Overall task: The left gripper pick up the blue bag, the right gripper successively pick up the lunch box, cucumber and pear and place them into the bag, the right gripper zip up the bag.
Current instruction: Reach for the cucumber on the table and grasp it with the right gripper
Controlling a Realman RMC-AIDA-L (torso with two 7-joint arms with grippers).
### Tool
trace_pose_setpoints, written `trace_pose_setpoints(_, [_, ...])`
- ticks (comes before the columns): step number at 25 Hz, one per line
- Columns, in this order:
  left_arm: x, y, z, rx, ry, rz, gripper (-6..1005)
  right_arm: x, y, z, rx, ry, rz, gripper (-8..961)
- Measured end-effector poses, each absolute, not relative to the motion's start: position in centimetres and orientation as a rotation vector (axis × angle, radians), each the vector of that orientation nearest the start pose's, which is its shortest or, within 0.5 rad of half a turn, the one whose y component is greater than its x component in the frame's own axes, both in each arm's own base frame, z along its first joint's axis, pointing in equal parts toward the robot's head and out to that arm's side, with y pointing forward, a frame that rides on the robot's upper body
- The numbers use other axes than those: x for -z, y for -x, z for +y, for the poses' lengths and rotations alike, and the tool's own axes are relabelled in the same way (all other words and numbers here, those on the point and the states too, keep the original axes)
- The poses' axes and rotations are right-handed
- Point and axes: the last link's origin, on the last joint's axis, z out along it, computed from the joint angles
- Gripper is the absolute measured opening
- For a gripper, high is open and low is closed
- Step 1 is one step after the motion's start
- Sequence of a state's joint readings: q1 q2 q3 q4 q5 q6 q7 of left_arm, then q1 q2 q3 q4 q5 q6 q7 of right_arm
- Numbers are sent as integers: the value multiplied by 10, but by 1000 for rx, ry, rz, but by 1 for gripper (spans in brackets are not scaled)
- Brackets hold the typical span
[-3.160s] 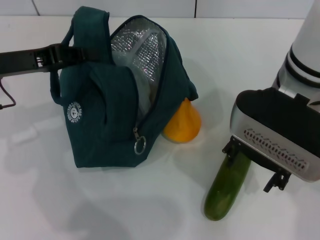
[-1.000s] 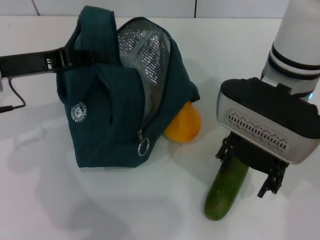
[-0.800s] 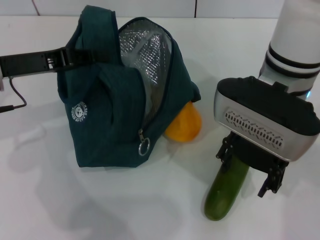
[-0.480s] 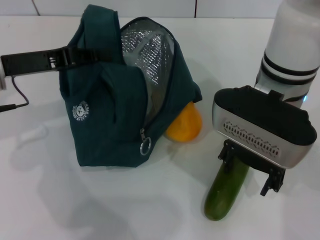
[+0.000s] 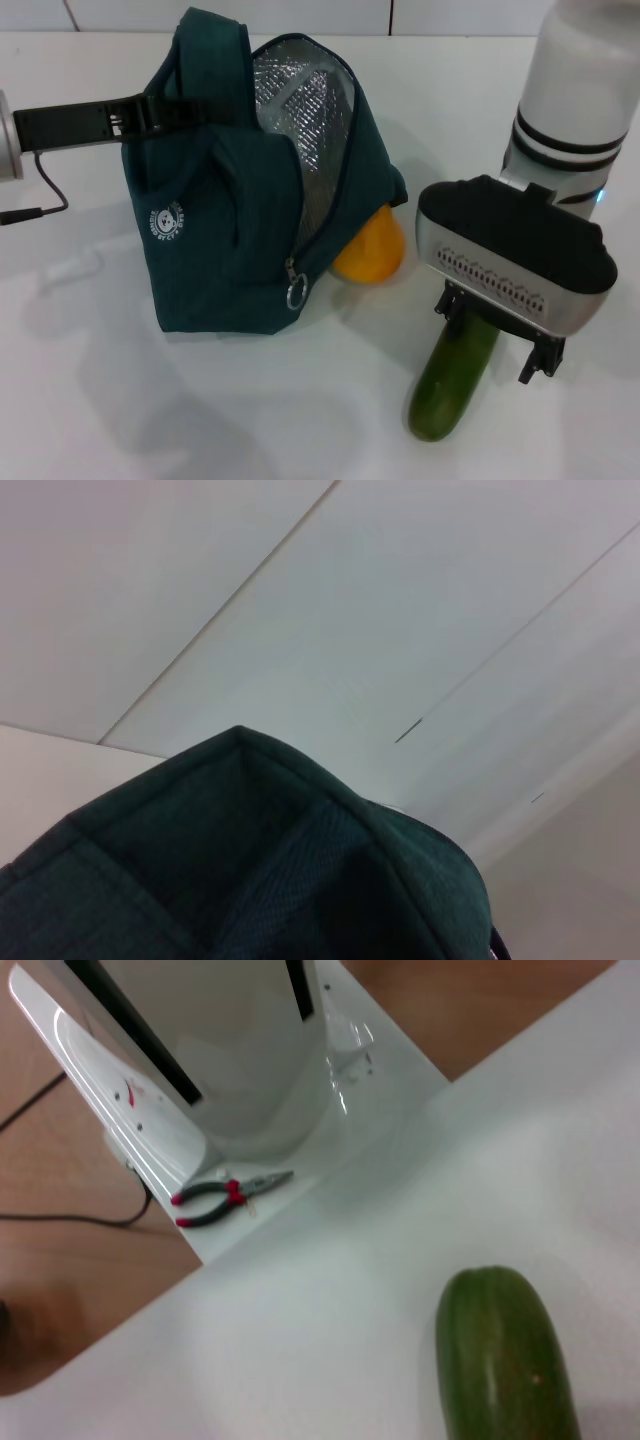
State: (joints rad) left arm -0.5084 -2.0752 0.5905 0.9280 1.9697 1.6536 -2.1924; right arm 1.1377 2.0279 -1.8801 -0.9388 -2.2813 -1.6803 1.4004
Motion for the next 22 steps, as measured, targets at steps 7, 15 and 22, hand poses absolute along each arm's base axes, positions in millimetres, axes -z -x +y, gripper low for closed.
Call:
trace_pose_setpoints(7, [-64, 247, 342, 915, 2415, -1422, 40, 82, -87, 337, 1123, 3056, -1527, 740])
trace_pose_setpoints(15, [-63, 247, 342, 917, 2415, -1424, 40, 84, -88, 335, 1125, 3053, -1541, 722])
trace_pose_setpoints(22, [-63, 249, 341, 917, 2411, -1430, 40, 88, -92, 332, 1159, 3041, -1559, 707])
